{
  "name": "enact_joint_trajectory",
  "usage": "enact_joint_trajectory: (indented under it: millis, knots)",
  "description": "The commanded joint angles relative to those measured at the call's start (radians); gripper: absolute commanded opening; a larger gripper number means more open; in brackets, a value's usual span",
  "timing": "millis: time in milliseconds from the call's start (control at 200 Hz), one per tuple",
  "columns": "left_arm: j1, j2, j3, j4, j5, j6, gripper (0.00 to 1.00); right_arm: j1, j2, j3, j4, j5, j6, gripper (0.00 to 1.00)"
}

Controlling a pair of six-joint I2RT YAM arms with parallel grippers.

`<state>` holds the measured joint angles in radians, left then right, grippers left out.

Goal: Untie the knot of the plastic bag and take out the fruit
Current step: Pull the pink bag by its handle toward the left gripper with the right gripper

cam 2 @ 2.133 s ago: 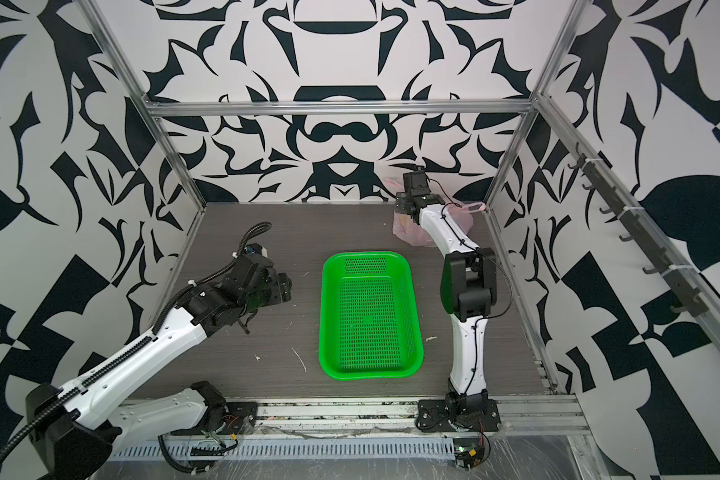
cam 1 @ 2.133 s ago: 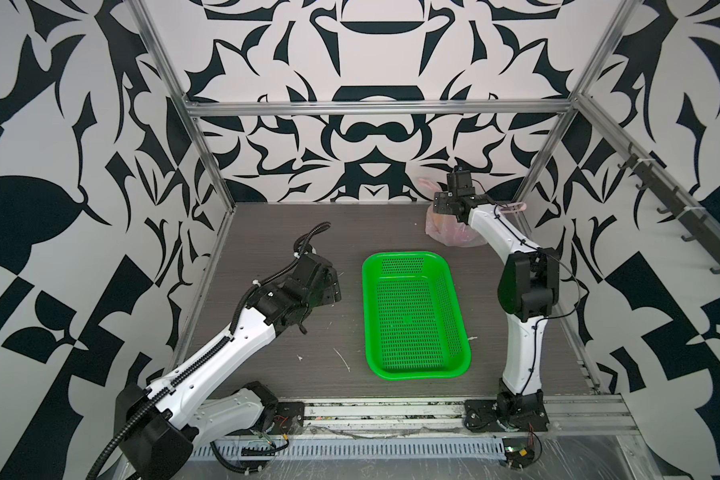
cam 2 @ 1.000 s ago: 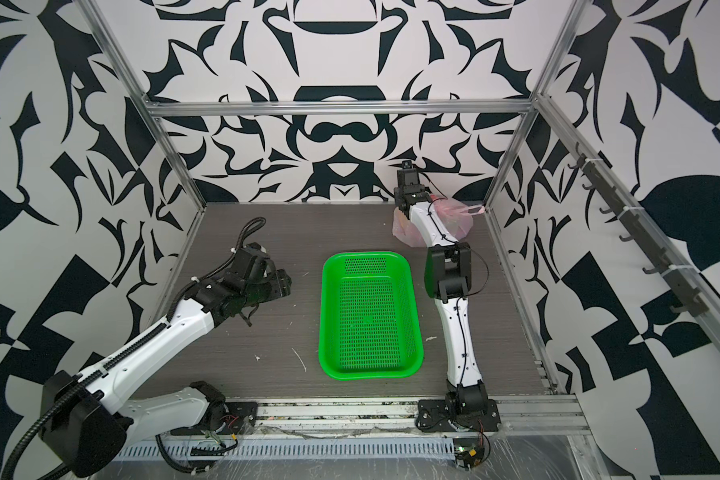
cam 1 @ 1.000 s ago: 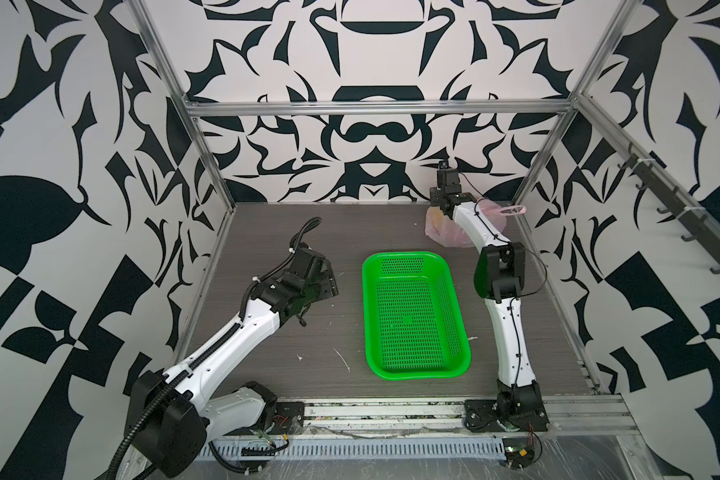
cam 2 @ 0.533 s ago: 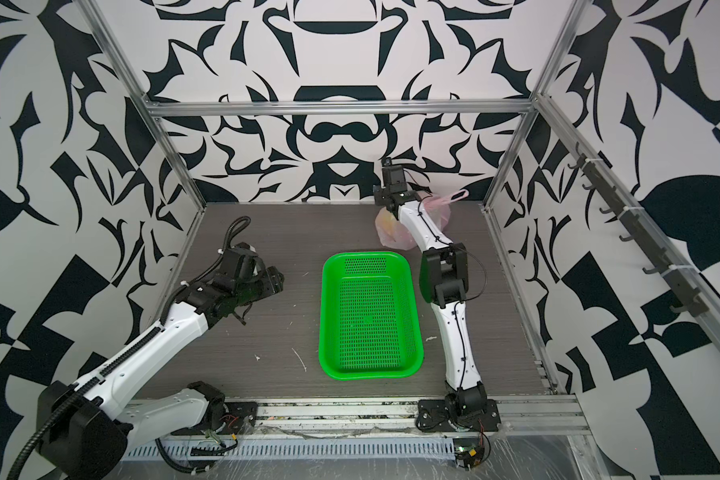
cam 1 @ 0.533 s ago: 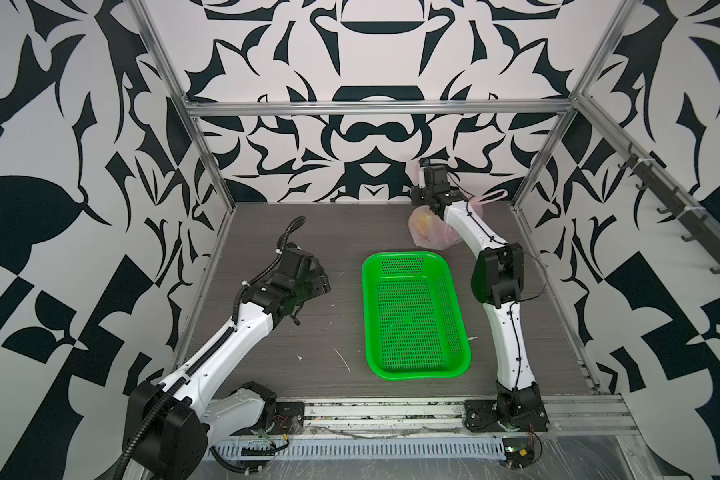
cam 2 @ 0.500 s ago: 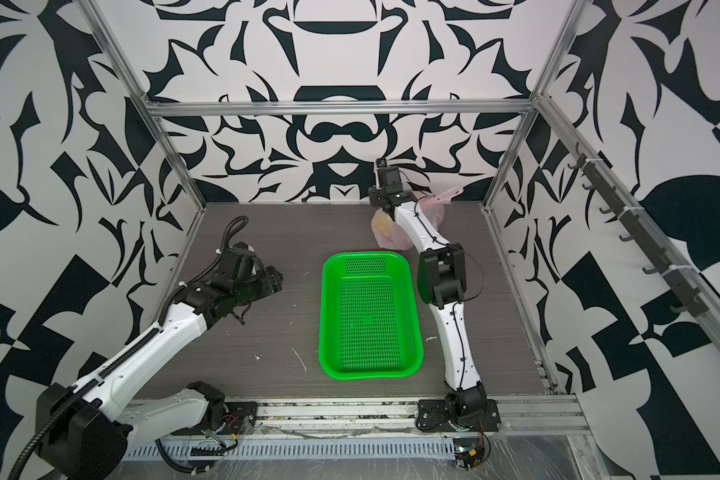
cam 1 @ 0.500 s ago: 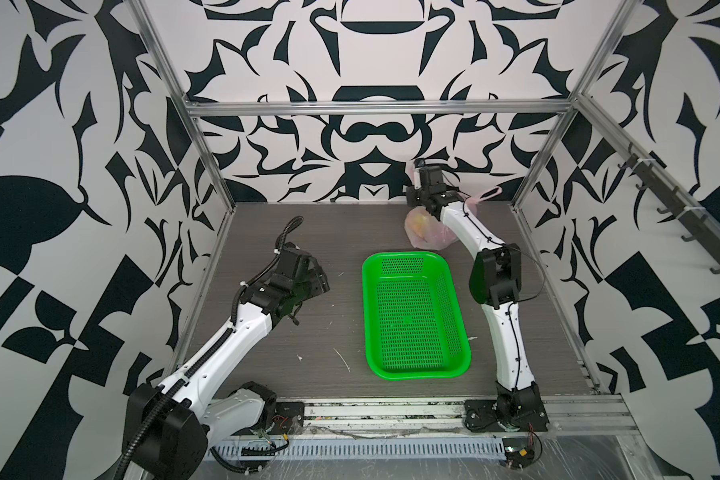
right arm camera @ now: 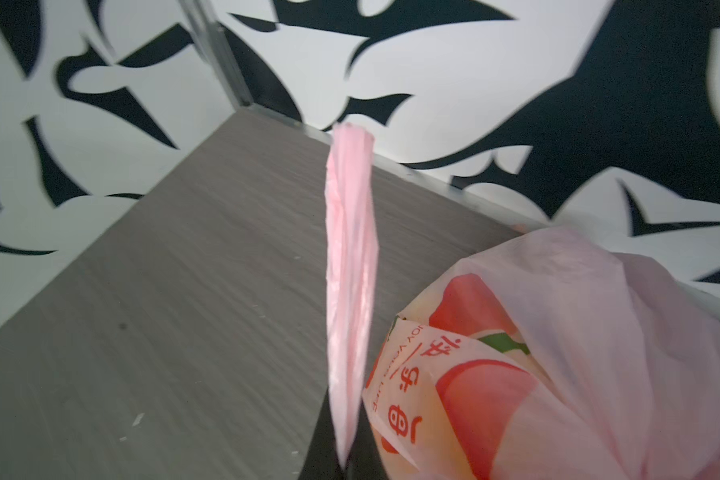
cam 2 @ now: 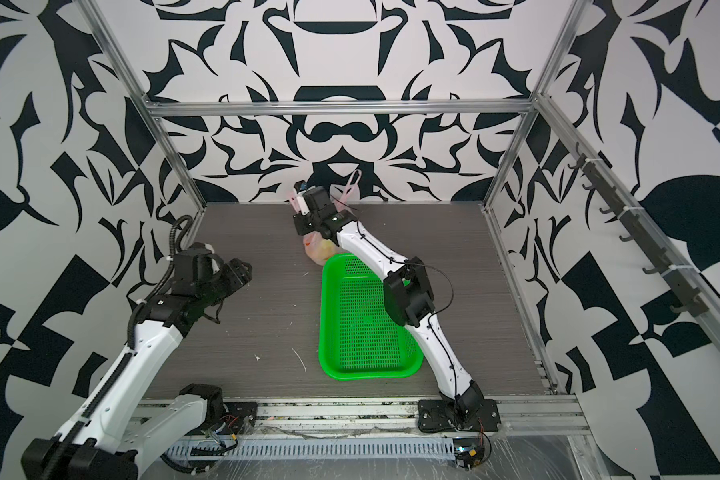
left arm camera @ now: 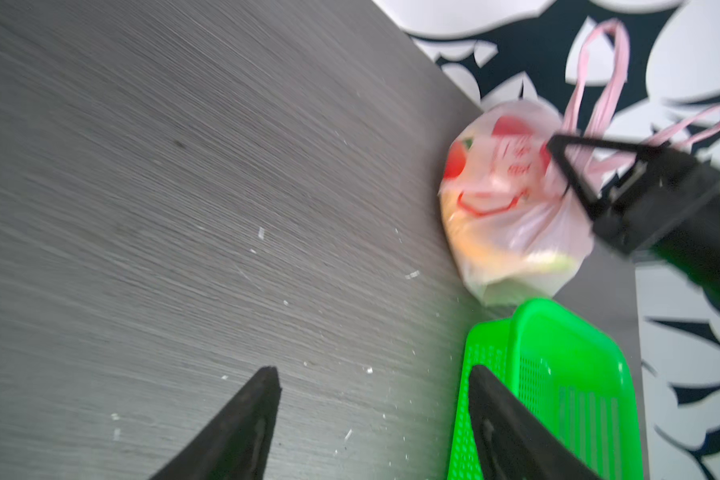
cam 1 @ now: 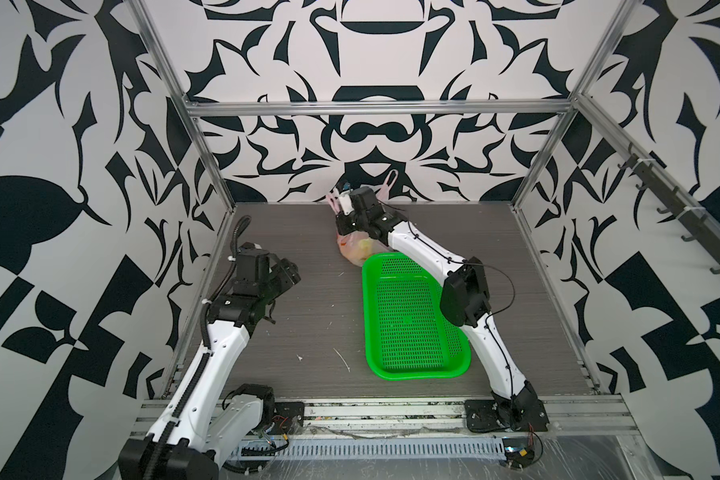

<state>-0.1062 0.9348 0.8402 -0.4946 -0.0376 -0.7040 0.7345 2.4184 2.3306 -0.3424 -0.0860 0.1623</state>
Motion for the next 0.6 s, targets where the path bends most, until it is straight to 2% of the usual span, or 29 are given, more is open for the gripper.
enact_joint_trajectory:
  millis: [0,155,305,595]
  knots:
    - [0.101,-0.043,-0.014,-0.017,0.075,0.025,0.76,0.082,-0.062,-0.01,0.054,-0.08,0.06,0.0]
    - [0.276,-0.041,0.002,-0.026,0.215,0.047,0.76,0.174,-0.13,-0.126,0.085,-0.118,0.063,0.0]
    - [0.399,-0.02,0.019,-0.013,0.333,0.046,0.76,0.218,-0.279,-0.39,0.19,-0.143,0.111,0.0]
    - [0.424,0.114,0.075,0.018,0.46,0.052,0.73,0.269,-0.543,-0.803,0.253,-0.116,0.139,0.0]
